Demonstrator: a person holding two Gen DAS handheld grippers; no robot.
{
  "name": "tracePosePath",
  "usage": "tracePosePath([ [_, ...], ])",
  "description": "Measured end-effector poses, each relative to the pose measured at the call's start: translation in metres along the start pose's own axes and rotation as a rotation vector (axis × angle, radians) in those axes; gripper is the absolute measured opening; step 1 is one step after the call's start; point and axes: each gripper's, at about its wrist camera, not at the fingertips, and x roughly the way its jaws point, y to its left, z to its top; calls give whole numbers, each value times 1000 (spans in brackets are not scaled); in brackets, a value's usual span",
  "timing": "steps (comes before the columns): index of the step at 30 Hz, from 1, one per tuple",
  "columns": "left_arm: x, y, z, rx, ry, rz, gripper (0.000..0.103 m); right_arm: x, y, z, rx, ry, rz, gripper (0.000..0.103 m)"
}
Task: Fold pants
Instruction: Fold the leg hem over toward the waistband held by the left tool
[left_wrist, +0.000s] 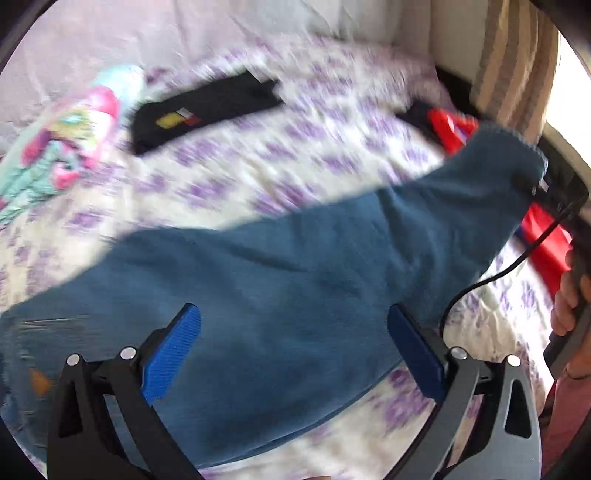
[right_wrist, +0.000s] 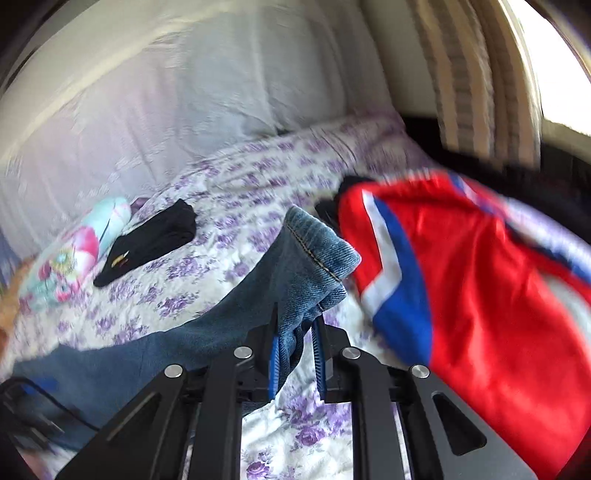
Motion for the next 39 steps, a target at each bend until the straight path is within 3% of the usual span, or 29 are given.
tracePosePath([
  [2,-23,31,-6,-41,-59,36,99,-10,18,5,-99,-47,-24,15],
  [6,-47,80,-21,-128,-101,85,99,-32,65,10,-289,-149,-40,15],
  [11,-51,117,-39,-214,-91,98,99,-53,148,-5,-624,-225,58,16],
  [15,-45,130,-49,-249,-79,71,99,-44,216,-46,-974,-149,171,15],
  [19,-44,127,-54,-233,-98,61,99,-21,245,-83,-1146,28,259,16],
  [22,-44,125,-54,-225,-94,30,99,-12,244,-96,-1159,134,313,17],
  [28,-45,124,-52,-215,-112,9,99,-39,218,-76,-1037,107,426,17],
  [29,-43,123,-51,-215,-108,5,99,-39,218,-77,-1053,107,429,21],
  [30,-39,122,-51,-216,-95,1,99,-36,218,-85,-1081,128,426,40],
  [31,-34,121,-51,-216,-77,3,99,-33,218,-92,-1098,147,433,51],
  [32,-32,119,-52,-210,-72,14,99,-33,217,-98,-1110,153,434,56],
  [34,-35,117,-53,-194,-75,17,99,-41,213,-99,-1102,151,472,56],
  [39,-45,113,-45,-207,-90,-86,99,-77,166,-49,-765,196,712,56],
])
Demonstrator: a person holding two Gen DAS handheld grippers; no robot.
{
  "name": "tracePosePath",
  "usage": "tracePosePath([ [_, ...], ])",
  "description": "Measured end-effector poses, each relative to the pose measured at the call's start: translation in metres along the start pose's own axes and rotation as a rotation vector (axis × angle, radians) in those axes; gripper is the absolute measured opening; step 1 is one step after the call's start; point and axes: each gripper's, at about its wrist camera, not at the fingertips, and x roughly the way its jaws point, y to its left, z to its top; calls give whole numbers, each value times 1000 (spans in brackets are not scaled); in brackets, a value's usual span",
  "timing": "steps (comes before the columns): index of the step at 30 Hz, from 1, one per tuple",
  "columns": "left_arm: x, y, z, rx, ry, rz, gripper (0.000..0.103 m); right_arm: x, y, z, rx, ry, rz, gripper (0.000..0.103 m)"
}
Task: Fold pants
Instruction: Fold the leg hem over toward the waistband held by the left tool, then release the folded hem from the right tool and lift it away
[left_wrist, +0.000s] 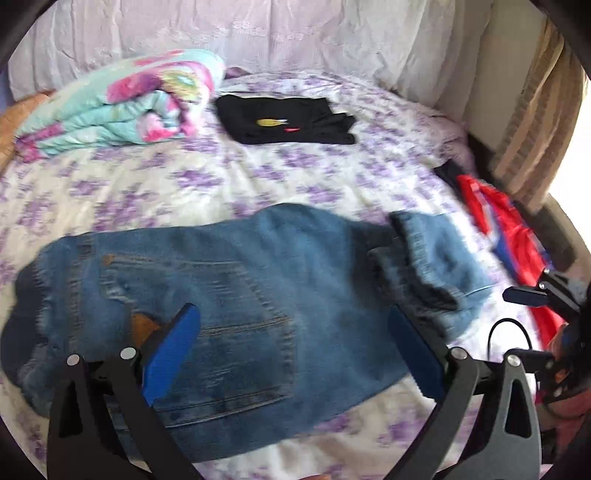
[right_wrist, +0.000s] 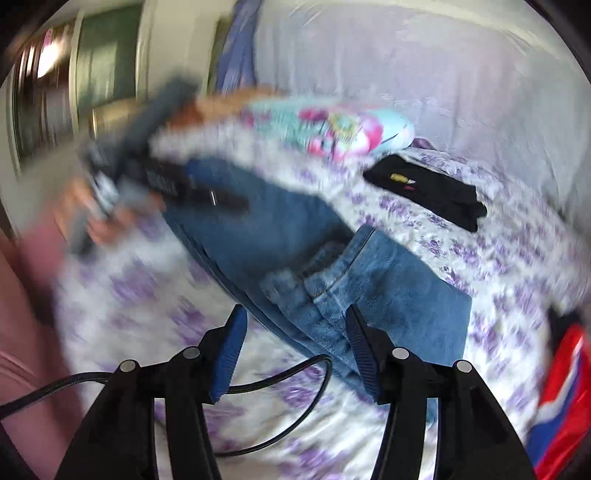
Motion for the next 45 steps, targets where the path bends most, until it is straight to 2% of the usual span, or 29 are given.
tracePosePath([
  [1,3,-5,4,-11,17,-53,99,-9,-4,0,30,-15,-4,54],
  [2,9,-10,8,-24,41,-104,99,-14,-6,0,40,-23,-19,49],
  [4,27,-19,13,-63,113,-208,99,-13,-2,3,6,-25,-70,41],
  [7,60,-28,14,-123,226,-295,98,12,-1,8,-13,18,-79,29],
  [9,69,-29,12,-134,245,-277,97,35,-3,7,-33,64,-55,26],
  [11,67,-32,10,-125,236,-273,96,55,-5,7,-62,90,-68,25],
  [13,67,-33,8,-124,227,-273,96,65,-10,8,-46,94,-50,24],
  [14,68,-35,8,-119,224,-260,95,67,-12,8,-38,92,-40,21],
  [15,70,-36,7,-108,220,-244,90,70,-14,10,-30,91,-35,13],
  [18,73,-43,4,-55,196,-174,78,62,-15,13,-29,79,-48,10],
  [20,71,-39,4,-46,185,-159,73,47,-13,17,-40,40,-58,10],
  [22,72,-34,5,-65,176,-169,70,27,-7,19,-47,-1,-43,10],
  [24,72,-28,6,-97,170,-191,69,22,1,16,-67,1,-23,10],
  [29,70,-18,8,-147,156,-223,65,66,10,-9,-45,101,-5,11],
  [32,62,-15,14,-168,130,-219,65,77,12,-13,-27,99,-11,11],
  [35,54,-29,25,-115,110,-214,65,72,15,-12,-27,86,-19,11],
  [38,61,-58,37,-29,106,-174,65,67,22,-9,-20,58,-20,10],
  [40,79,-73,41,19,136,-93,64,62,32,-5,-29,15,-13,11],
  [43,96,-71,35,45,165,-16,64,70,44,-3,-46,10,-47,11],
  [45,103,-65,30,43,182,-9,64,81,41,-7,-6,36,-53,16],
])
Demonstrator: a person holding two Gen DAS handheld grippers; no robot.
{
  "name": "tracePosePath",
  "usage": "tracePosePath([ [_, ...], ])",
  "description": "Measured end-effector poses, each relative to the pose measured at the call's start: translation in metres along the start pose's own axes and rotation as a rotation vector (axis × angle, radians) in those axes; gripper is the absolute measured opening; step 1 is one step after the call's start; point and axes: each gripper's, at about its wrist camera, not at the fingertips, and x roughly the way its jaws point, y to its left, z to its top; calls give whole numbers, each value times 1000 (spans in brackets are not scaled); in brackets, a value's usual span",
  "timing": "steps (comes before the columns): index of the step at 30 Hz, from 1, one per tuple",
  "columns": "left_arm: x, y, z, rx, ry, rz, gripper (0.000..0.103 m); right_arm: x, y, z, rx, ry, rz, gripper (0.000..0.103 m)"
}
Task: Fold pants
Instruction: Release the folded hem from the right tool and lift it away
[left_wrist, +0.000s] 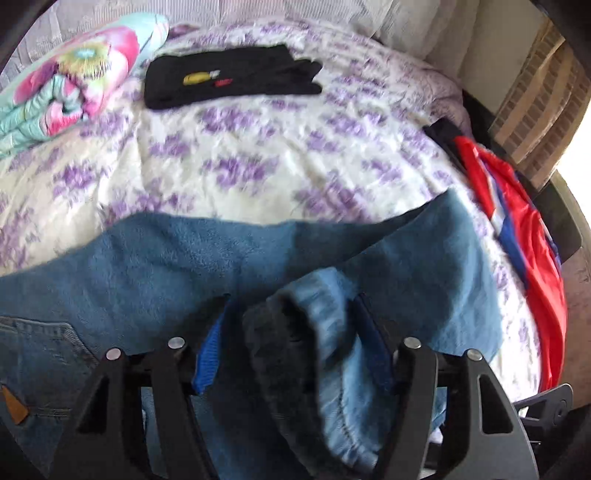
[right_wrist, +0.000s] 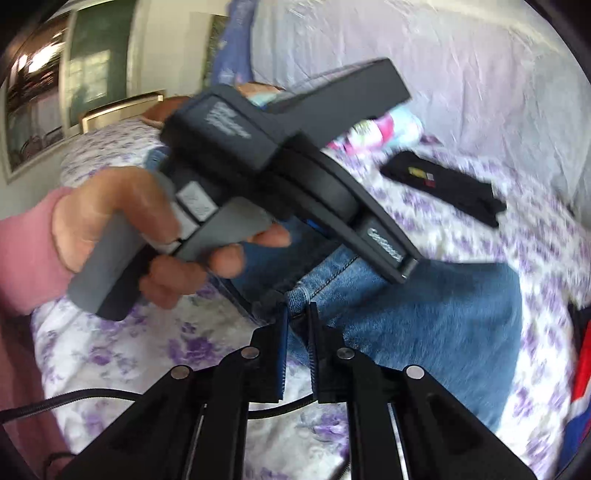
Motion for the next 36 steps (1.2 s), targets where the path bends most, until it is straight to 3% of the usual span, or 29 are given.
tracePosePath([
  [3,0,-3,-2,27,-5,25,65,-15,-5,-2,13,-5,34,30],
  [6,-3,-5,-4,26,-13,42,65,-54,-42,-2,170,-100,59,30],
  [8,-8,-4,-7,11,-24,56,65,-69,-82,-2,320,-144,10,30],
  [10,-16,-5,-11,24,-57,92,65,-69,-108,-2,395,-160,-28,31],
  [11,-19,-6,-13,34,-71,109,66,-64,-122,-1,443,-164,-7,31],
  [13,-21,-6,-15,55,-91,140,71,-42,-148,-2,537,-137,38,30],
  [16,-16,-4,-12,70,-115,173,73,15,-182,-16,657,41,-8,13],
  [17,-15,-3,-10,72,-117,174,73,26,-192,-22,698,67,7,12],
  [19,-16,0,-2,72,-121,164,73,14,-193,-22,725,37,47,18],
  [21,-24,6,2,43,-134,145,73,-13,-183,-15,684,-24,24,33],
  [25,-56,32,2,-44,-184,99,73,-50,-132,-1,493,-111,75,35],
  [27,-72,45,0,-72,-225,122,72,-61,-82,6,272,-121,41,54],
  [29,-87,62,-4,-115,-257,128,73,-61,-34,13,20,-124,-40,59],
  [31,-97,80,-10,-162,-274,133,73,-50,-1,15,-155,-103,-84,59],
  [34,-111,101,-21,-210,-283,136,73,-20,23,22,-249,-16,-91,51],
  [35,-116,108,-24,-219,-291,138,73,-4,23,24,-247,33,-88,24],
  [36,-125,116,-29,-228,-306,153,74,10,20,23,-230,85,-90,20],
])
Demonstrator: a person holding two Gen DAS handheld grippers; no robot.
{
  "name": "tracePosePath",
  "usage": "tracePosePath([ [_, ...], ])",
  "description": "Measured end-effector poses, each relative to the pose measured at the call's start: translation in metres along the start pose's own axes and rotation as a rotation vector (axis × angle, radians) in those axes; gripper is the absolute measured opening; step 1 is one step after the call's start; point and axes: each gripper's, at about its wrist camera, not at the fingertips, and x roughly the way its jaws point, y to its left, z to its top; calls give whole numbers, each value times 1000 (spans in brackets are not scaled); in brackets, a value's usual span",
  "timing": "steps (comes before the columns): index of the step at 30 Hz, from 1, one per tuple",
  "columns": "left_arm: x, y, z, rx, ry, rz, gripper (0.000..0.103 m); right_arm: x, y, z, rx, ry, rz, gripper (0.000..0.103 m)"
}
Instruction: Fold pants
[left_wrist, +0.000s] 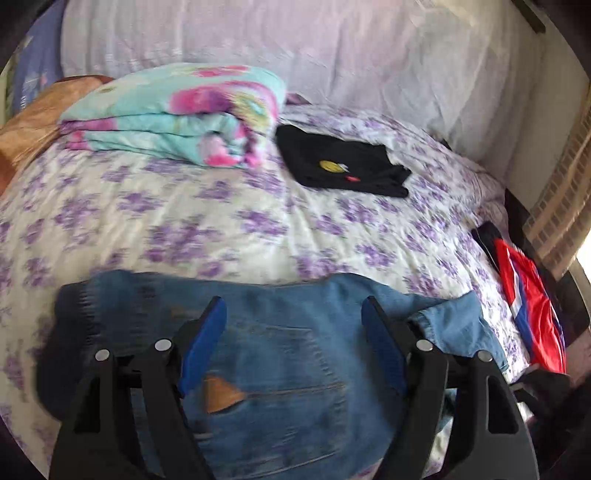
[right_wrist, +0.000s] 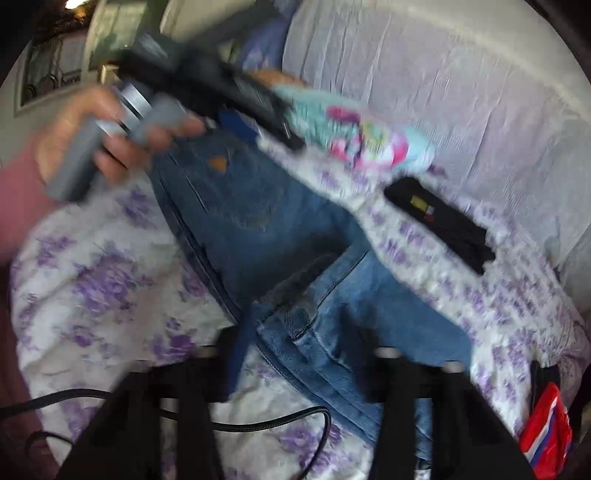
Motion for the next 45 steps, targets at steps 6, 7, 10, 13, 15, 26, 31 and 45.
tracePosePath([
  [6,-29,52,4,-26,-68,102,81,19,3,6,55,79,-12,33],
  [7,-34,61,6,-30,-76,114,81,13,1,9,61,70,1,41],
  [10,-47,80,10,-34,-121,143,83,-6,-25,21,222,-51,76,55],
  [13,-58,97,12,-42,-146,167,87,24,-54,22,409,11,122,55],
  [15,-64,112,13,-63,-150,186,90,54,-54,19,447,128,93,56],
  [26,-53,190,6,-176,-101,308,99,-8,55,109,146,-185,115,65],
  [31,-35,195,-4,-165,-25,301,99,11,118,142,-77,-199,53,65],
  [45,-25,211,-14,-224,52,251,99,81,172,166,-222,-1,-22,66],
])
